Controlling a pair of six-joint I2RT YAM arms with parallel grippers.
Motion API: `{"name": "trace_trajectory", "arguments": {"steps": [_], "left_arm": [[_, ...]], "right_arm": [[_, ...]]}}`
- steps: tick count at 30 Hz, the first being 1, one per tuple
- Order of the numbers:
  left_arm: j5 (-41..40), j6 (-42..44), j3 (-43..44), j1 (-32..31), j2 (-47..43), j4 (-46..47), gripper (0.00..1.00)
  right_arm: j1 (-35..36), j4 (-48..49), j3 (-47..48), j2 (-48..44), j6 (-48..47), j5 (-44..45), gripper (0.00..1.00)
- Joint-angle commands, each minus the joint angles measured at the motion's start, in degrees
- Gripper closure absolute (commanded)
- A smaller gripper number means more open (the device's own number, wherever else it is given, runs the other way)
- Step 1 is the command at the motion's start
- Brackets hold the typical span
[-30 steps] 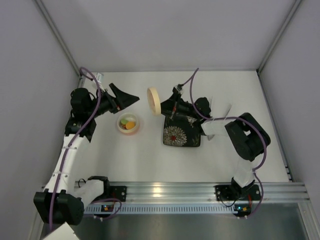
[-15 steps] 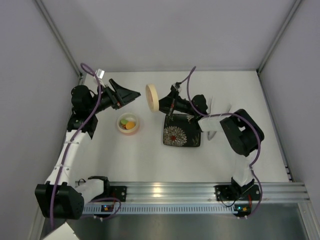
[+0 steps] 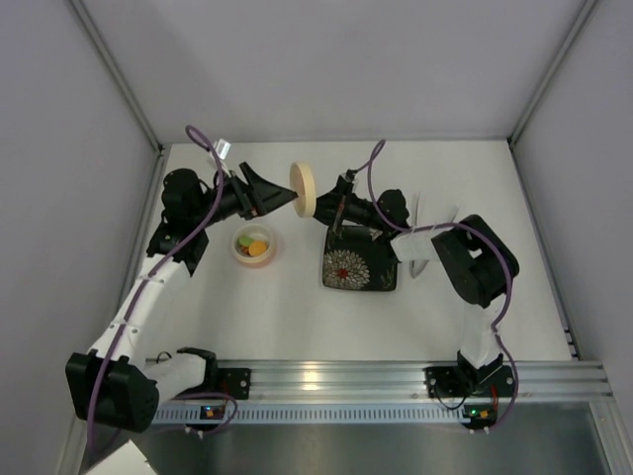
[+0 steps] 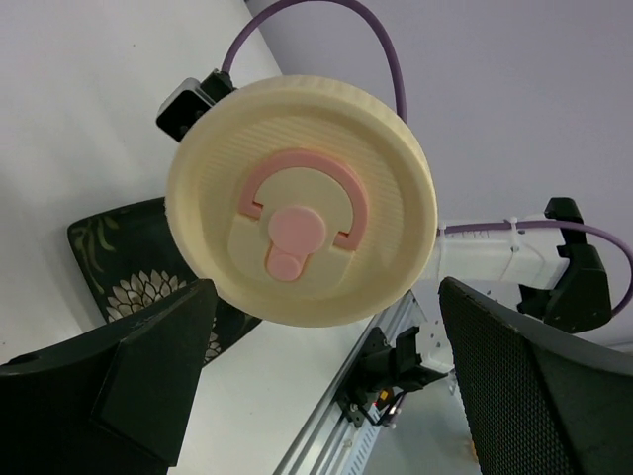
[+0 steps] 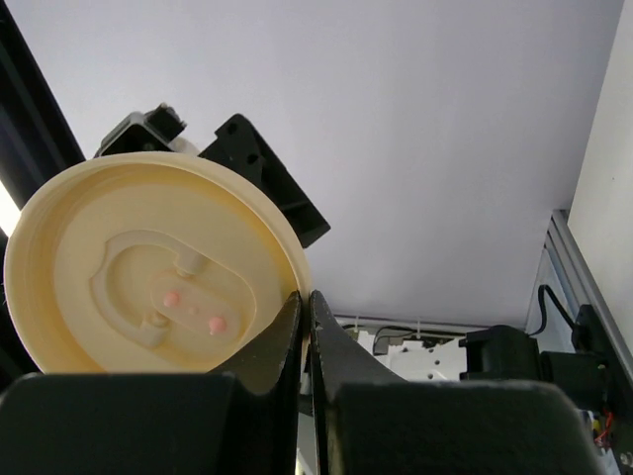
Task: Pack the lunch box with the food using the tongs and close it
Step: Pick up the box lid from the center of the board.
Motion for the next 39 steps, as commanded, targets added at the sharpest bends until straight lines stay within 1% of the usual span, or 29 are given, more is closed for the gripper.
{"name": "trace_trajectory", "arguments": {"steps": [1,4,9,14,21,27,31,39], "left_arm": [[-4.51,6.13,1.26,-2.87,-0.24,0.27,0.01],[-6.01,7.62,0.29,-3.58,-0.15,0.62,0.02],[-8.82,9.65,-1.03,-3.76,-0.59,0.36,0.03],[-9.79,10.88,-1.2,-3.93,-0.94,-0.87,0.04],[-8.65,10.0,-1.73,-4.02,-1.03,1.32,0.06],[-8.04,9.91,-2.7,-4.2,-3.31,3.0,0.07],[-8.21,10.17,-2.79,-4.37,-5.16,3.26,0.07],[-7.33,9.65,-3.4,-5.34,-5.52,5.72,0.07]], "right_arm": [[-0.61,16.78,-1.11,-1.37,2.59,1.83,1.0],[-0.34,14.3,-2.34,-3.48,1.52,2.01,1.0],[0.27,14.39,-2.69,-4.8,2.58,2.8,1.0],[0.62,14.21,-3.22,-6.3,3.37,3.68,1.0],[2.21,12.02,-2.69,-8.14,2.93,3.68,1.0],[2.65,10.35,-3.31,-8.94,2.14,4.11,1.0],[2.65,9.99,-3.66,-8.85,2.14,4.64,1.0],[2.73,10.08,-4.19,-9.02,2.23,4.91,1.0]]}}
